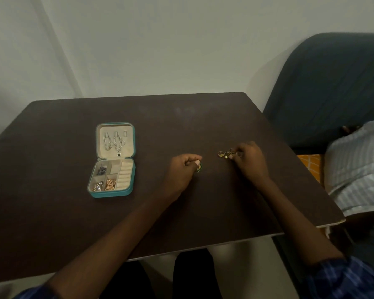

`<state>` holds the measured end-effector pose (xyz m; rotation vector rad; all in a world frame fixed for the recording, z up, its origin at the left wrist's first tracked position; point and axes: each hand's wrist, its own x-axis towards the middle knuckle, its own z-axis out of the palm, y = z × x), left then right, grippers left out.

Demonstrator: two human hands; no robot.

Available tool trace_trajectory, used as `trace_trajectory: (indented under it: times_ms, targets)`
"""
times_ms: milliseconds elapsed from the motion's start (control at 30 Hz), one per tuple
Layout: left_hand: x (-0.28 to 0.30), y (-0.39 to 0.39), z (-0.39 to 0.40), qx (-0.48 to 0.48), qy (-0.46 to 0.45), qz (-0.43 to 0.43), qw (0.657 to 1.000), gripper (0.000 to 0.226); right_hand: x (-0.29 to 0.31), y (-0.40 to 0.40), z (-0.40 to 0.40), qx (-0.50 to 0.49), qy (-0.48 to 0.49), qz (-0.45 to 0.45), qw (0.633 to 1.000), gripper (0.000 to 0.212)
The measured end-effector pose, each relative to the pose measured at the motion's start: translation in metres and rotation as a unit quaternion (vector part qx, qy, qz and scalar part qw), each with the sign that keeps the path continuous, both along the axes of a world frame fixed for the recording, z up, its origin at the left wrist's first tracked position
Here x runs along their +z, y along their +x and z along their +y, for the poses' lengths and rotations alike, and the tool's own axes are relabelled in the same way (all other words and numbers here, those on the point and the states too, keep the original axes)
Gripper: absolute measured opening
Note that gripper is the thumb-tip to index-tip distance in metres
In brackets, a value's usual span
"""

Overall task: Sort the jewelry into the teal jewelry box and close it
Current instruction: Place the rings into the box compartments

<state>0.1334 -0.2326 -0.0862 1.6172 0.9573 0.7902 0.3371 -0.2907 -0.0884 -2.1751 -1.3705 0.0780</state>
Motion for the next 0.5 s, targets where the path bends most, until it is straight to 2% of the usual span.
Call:
trace_trajectory:
  times_ms: [200, 333, 433, 500]
  targets:
    - [0.007, -0.007, -0.002, -0.002, -0.003, -0.012, 1.000, 0.020, 0.007, -0.007, -0.010, 0.011, 0.044, 0.024, 0.999, 0.007]
    - [0.013, -0.010, -0.005, -0.011, -0.028, -0.028, 0.999, 0.017, 0.021, -0.024, -0.013, 0.014, 0.089, 0.178, 0.980, 0.007]
    - [0.016, -0.011, -0.007, -0.013, -0.041, -0.037, 0.998, 0.013, 0.033, -0.044, -0.013, 0.044, 0.117, 0.322, 0.939, 0.008]
    - [0.019, -0.012, -0.009, -0.005, -0.044, -0.046, 0.998, 0.013, 0.040, -0.058, -0.014, 0.071, 0.120, 0.383, 0.913, 0.017]
